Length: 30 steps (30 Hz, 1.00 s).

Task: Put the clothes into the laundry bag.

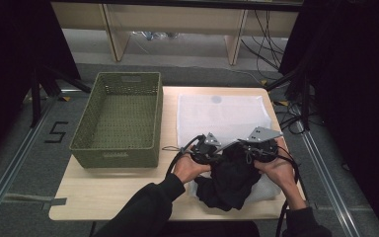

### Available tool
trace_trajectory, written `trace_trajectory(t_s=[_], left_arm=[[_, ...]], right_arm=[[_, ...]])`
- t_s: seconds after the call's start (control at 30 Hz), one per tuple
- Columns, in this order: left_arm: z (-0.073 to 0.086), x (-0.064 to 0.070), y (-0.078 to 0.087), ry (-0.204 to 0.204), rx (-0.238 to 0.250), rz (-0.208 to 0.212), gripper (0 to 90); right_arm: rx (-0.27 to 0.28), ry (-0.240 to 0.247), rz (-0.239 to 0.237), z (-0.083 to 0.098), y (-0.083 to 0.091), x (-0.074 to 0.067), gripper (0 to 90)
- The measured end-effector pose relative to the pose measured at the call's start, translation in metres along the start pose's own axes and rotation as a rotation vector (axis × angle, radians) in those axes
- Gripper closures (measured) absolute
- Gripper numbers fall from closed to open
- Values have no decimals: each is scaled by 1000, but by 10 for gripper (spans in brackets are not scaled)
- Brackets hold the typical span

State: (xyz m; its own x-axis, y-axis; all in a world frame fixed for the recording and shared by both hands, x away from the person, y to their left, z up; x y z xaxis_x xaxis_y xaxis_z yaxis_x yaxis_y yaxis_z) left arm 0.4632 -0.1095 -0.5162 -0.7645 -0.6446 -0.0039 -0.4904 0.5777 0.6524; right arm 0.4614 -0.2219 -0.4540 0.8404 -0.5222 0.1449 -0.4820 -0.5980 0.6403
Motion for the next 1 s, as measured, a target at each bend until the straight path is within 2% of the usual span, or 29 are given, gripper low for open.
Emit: trace_trajectory(t_s=[0.1, 0.17, 0.2, 0.3, 0.4, 0.43, 0.47, 0.5, 0.53, 0.57, 0.6, 0.63, 0.7, 0.73, 0.77, 0.83, 0.87, 0.9, 0.93, 1.0], left_arm=[[2, -3, 3, -11, -8, -1, 727], [4, -7, 18, -18, -7, -24, 610], [5, -7, 24, -12, 0, -19, 556], [7, -3, 48, 58, 22, 37, 430], [13, 4, 63, 82, 17, 66, 325], [17, 8, 64, 73, 9, 80, 307], [21, 12, 63, 55, -10, 84, 294], [26, 14, 58, 31, -32, 69, 281], [30, 16, 51, 24, -45, 66, 267], [34, 17, 44, 25, -66, 73, 249], [35, 22, 37, 49, -73, 93, 244], [38, 29, 28, 52, -84, 115, 238], [39, 36, 20, 48, -106, 124, 181], [39, 40, 16, 37, -107, 129, 167], [38, 43, 13, 28, -107, 130, 177], [37, 44, 10, 6, -96, 119, 354], [36, 44, 9, 15, -89, 123, 480], [35, 44, 9, 20, -77, 107, 634], [34, 41, 9, 7, -68, 94, 719], [28, 40, 10, 47, -55, 86, 779]], right_arm=[[-1, -6, -1, 2, -1, 0, 900], [-7, -13, 2, 3, 0, 1, 900], [-1, -16, 2, 4, -1, 2, 900], [-7, -12, 4, 6, 0, 4, 900], [-7, -13, 3, 5, -1, 3, 900], [-9, -14, 2, 4, -1, 3, 900], [-6, -15, 2, 4, -2, 2, 900], [-11, -9, 4, 5, -1, 3, 900], [-9, -10, 3, 5, -2, 3, 900], [-10, -8, -1, 4, -2, 2, 900], [-9, 6, -6, 4, -3, 2, 900], [-14, 1, -4, 5, -1, 2, 900], [-11, 4, -6, 5, -1, 3, 900], [-12, -13, -5, 6, 0, 3, 900], [-6, -11, -2, 6, -1, 3, 900], [-11, -2, -7, 7, 0, 4, 900], [-11, -20, -4, 7, 0, 3, 900], [-8, -15, -3, 7, 1, 4, 900], [-1, -12, -4, 6, 1, 4, 900], [4, -13, -15, 5, 3, 2, 900]])
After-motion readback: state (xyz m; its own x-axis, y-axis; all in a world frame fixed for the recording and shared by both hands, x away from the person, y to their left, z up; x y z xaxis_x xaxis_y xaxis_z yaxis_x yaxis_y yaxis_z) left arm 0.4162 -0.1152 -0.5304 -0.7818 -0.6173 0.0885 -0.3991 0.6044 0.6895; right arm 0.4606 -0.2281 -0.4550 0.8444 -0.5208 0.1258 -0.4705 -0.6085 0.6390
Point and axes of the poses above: each handheld gripper's, and its own axes: y roughly backward along the jaws, z roughly out of its underside, x roughly to its right, the point moved 8 cm from there along -y, roughly forward along the jaws, and after that the axes turned 11 degrees about -z, right-handed, at the moved point
